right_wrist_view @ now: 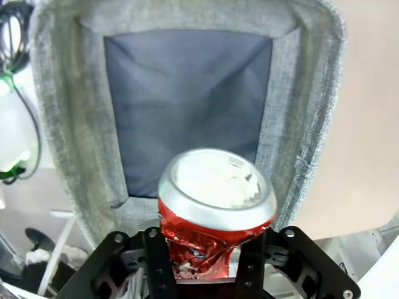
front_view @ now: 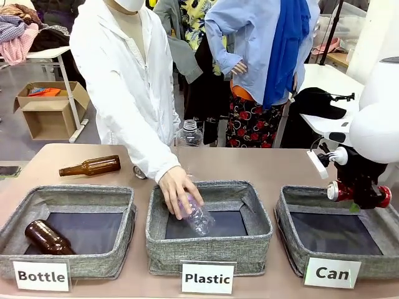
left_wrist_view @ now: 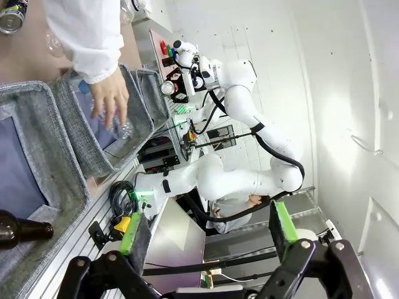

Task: Sort the can waste into the basket.
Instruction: Pick up the can waste from the table and place it in the right Fabric basket.

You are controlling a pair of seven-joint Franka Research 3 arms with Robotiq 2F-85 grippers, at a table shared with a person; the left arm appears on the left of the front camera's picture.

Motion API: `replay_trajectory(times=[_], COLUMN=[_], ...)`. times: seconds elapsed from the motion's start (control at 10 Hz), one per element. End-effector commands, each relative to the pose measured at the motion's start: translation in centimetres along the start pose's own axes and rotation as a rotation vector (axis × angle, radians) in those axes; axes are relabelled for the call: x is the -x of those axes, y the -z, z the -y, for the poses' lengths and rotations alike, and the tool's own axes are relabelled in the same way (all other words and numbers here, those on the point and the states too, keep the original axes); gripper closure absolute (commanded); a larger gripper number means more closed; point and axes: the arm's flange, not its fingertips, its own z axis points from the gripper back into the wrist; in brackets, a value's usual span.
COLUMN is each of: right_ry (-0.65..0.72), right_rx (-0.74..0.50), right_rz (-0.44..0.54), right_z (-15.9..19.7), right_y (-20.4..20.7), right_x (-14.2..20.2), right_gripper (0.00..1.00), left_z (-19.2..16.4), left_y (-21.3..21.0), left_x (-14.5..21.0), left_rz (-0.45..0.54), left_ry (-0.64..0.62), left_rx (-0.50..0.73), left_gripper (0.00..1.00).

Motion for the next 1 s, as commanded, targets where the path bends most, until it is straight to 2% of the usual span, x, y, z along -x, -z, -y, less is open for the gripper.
replay_trajectory(times=[0.0,0.1,0.2,0.4,0.6,0.7,0.8,0.9], right_ry=[-0.045,-0.048,-0.021,0.058,0.273,0.508,0.866,1.057], right_rx=[0.009,0.010,0.014,0.011,0.023,0.004,0.041,0.066], right_rz=[0.007,0.015,0.045,0.105,0.318,0.437,0.804,1.079], right_z=[1.0,1.1,1.3,1.6,2.5,2.9,3.8,4.2], right_y=[0.2,0.3,0.2,-0.1,-0.9,-1.7,-3.3,-4.2], right_x=[0.6,0.6,0.6,0.6,0.5,0.0,0.4,1.2], right_gripper=[0.00,0.09,0.00,0.00,0.00,0.00,0.00,0.00], left_z=[0.2,0.2,0.2,0.2,0.2,0.2,0.2,0.2], left_y=[0.0,0.0,0.0,0.0,0.0,0.0,0.0,0.0], left_x=[0.0,0.0,0.0,0.0,0.0,0.0,0.0,0.0], left_rz=[-0.002,-0.002,-0.002,-0.002,-0.002,-0.002,-0.002,-0.002], left_ry=[-0.003,-0.003,-0.003,-0.003,-0.003,-0.003,-0.003,-0.003], left_rx=[0.009,0.009,0.009,0.009,0.009,0.009,0.009,0.009], left_gripper=[0.00,0.00,0.00,0.00,0.00,0.00,0.00,0.00])
